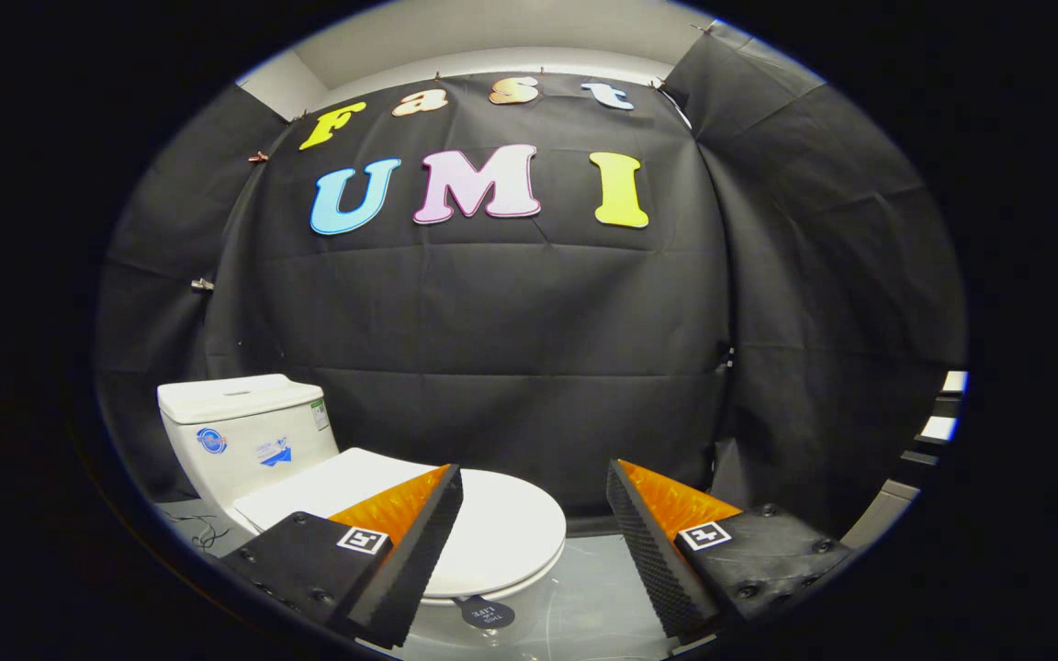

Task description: Open the toilet lid.

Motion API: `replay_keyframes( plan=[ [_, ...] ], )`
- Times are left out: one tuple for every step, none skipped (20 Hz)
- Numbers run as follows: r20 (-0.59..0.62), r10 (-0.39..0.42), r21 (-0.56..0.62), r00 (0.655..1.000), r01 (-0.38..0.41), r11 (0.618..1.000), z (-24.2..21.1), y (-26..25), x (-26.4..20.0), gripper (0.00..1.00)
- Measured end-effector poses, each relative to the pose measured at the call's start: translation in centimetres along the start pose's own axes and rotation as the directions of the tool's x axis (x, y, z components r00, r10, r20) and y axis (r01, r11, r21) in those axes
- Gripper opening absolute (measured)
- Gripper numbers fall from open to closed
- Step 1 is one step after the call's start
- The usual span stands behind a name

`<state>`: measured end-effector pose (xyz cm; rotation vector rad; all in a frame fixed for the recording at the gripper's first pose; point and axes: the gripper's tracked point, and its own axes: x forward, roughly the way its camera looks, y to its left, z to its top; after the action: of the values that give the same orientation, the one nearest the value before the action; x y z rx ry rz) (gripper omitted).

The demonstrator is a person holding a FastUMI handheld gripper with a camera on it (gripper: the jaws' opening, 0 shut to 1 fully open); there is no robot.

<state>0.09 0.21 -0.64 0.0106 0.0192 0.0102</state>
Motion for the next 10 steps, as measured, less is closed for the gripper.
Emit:
replay_keyframes(
  plan=[
    [-0.002, 0.001, 0.000, 1.000, -0.001, 1.000, -0.1, 0.0, 0.0, 0.99],
    [-0.002, 0.002, 0.000, 1.000, -0.002, 1.000, -0.1, 0.0, 0.0, 0.99],
    [-0.002, 0.003, -0.001, 1.000, -0.003, 1.000, -0.1, 0.1, 0.0, 0.99],
    [-0.001, 0.004, -0.002, 1.000, -0.004, 1.000, -0.1, 0.1, 0.0, 0.99],
    [-0.003, 0.004, -0.003, 1.000, -0.004, 1.000, -0.2, 0.2, 0.0, 0.99],
    [-0.008, 0.005, -0.002, 1.000, -0.005, 1.000, -0.3, 0.2, 0.1, 0.99],
    [-0.015, 0.005, 0.000, 1.000, -0.005, 1.000, -0.6, 0.1, 0.1, 0.99],
    [-0.023, 0.006, 0.006, 1.000, -0.005, 1.000, -0.9, 0.1, 0.2, 0.99],
    [-0.039, 0.005, 0.014, 0.999, -0.004, 1.000, -1.4, 0.1, 0.2, 0.99],
    [-0.060, 0.003, 0.026, 0.998, -0.001, 1.000, -2.1, -0.1, 0.3, 0.99]
  ],
)
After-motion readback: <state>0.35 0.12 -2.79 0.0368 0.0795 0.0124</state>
